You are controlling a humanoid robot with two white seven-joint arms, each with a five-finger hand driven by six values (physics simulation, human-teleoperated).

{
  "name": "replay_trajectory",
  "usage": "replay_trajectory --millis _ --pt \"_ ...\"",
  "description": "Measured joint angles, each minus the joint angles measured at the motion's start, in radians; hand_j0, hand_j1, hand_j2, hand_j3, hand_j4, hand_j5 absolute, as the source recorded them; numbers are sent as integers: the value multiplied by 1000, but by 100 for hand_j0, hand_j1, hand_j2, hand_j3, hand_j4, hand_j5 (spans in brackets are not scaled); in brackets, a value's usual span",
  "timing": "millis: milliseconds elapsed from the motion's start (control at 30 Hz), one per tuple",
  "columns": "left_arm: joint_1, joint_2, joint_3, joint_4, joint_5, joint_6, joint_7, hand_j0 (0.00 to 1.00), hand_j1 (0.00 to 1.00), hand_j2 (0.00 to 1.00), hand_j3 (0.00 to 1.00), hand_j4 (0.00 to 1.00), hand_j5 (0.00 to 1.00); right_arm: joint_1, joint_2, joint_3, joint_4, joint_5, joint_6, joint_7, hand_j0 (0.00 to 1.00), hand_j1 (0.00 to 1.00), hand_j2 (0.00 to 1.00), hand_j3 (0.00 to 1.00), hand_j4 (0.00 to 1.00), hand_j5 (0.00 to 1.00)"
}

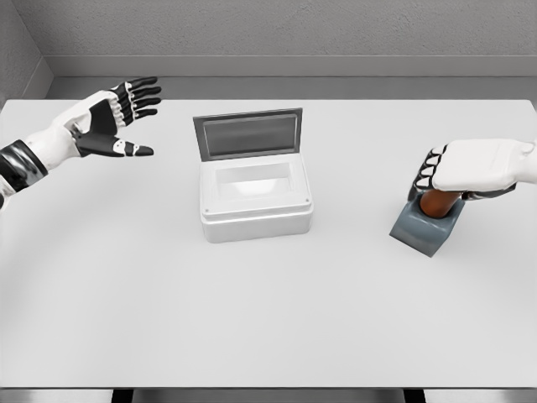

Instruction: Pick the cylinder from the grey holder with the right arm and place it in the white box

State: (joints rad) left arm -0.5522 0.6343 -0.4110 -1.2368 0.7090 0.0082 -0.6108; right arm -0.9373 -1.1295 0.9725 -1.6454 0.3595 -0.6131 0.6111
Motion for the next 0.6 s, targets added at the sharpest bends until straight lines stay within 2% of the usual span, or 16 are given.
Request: replay_trajectory --millis 233,600 --pt "2 1 -1 1 -15 -1 0 100 100 100 100 100 100 -3 -1 -1 -1 6 0 0 53 53 53 53 53 53" --pt "2 1 -1 0 -17 -1 0 100 100 100 100 100 100 -12 -6 -10 -8 4 0 0 48 48 48 48 48 48"
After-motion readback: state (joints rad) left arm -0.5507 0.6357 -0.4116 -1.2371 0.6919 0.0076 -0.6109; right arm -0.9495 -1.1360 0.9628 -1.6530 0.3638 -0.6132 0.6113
